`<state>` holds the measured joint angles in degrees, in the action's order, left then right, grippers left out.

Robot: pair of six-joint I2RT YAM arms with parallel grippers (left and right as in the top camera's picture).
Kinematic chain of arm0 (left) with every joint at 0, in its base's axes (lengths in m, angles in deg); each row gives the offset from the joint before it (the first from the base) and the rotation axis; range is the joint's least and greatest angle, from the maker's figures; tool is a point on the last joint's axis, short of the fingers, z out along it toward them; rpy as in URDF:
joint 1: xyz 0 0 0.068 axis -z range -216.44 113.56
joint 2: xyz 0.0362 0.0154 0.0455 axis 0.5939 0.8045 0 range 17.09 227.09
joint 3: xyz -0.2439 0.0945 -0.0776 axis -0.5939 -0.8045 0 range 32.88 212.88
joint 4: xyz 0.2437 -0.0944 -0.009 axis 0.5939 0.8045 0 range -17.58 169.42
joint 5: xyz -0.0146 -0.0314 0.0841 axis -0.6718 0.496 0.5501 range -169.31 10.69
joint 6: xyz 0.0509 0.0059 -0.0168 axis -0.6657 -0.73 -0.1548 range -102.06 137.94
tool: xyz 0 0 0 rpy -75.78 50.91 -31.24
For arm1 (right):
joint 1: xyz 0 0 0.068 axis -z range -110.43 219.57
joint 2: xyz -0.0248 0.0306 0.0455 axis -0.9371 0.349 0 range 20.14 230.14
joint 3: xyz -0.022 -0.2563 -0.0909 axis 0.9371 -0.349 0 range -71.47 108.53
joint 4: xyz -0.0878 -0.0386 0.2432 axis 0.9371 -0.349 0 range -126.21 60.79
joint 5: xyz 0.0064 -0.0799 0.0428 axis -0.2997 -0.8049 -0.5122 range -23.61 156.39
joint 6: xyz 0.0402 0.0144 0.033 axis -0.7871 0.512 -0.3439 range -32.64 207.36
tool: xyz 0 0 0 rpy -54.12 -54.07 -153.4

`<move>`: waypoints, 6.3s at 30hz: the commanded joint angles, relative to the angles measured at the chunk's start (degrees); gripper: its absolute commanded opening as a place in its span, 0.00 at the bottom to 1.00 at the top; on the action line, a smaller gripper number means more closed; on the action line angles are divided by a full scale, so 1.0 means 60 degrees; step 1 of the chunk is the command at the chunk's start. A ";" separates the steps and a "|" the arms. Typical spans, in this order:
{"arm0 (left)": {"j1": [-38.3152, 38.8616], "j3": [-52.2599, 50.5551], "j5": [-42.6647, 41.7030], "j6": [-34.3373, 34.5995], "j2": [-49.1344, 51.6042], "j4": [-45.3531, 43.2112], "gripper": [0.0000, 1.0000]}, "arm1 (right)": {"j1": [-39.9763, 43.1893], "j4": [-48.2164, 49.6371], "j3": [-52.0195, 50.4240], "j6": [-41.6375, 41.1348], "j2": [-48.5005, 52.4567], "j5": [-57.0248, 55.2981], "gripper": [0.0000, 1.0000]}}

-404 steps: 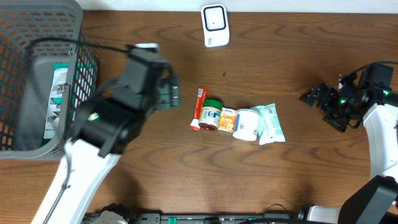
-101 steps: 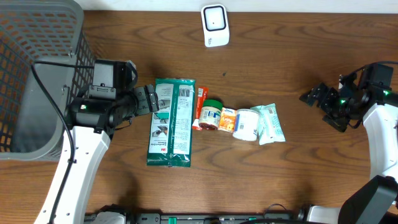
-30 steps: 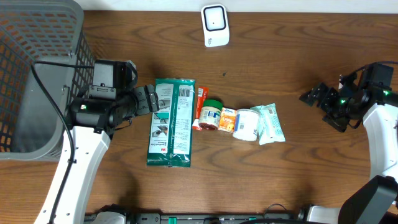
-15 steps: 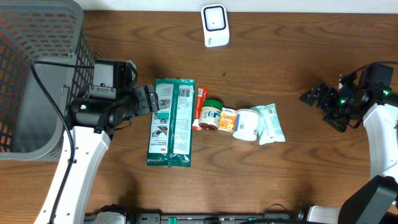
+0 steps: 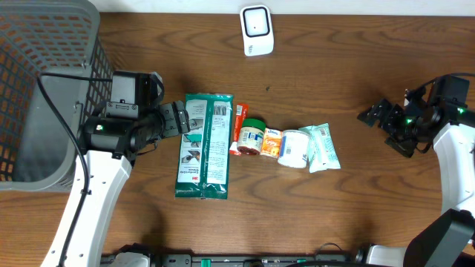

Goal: Scan the item barcode

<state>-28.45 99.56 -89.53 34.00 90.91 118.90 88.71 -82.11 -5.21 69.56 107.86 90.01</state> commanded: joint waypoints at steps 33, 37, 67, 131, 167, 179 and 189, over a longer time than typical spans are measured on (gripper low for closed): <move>0.0022 0.0113 -0.0011 -0.0095 0.0015 0.0018 0.85 | -0.4346 -0.0073 0.0117 -0.0160 -0.0033 -0.0317 0.66; 0.0022 0.0113 -0.0011 -0.0095 0.0015 0.0018 0.85 | -0.5836 0.0175 0.0117 -0.0991 -0.0033 -0.1923 0.75; 0.0022 0.0113 -0.0011 -0.0095 0.0015 0.0018 0.85 | -0.4255 -0.0025 0.0044 0.0634 0.0117 -0.2087 0.99; 0.0022 0.0113 -0.0011 -0.0095 0.0015 0.0018 0.85 | -0.6597 0.4218 -0.2812 -0.1548 0.0131 -0.2743 0.93; 0.0022 0.0113 -0.0011 -0.0095 0.0015 0.0018 0.85 | -0.6441 0.3829 -0.2543 -0.1712 -0.0998 -0.1166 0.76; 0.0022 0.0113 -0.0011 -0.0095 0.0015 0.0018 0.85 | -0.6630 0.3781 -0.2572 -0.1705 -0.0991 -0.0601 0.43; 0.0022 0.0113 -0.0011 -0.0095 0.0015 0.0018 0.85 | -0.6637 0.3169 -0.2572 -0.1275 -0.0991 -0.1588 0.17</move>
<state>-28.45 99.56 -89.53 34.00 90.91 118.88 49.24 -61.24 -21.49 60.82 102.18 84.81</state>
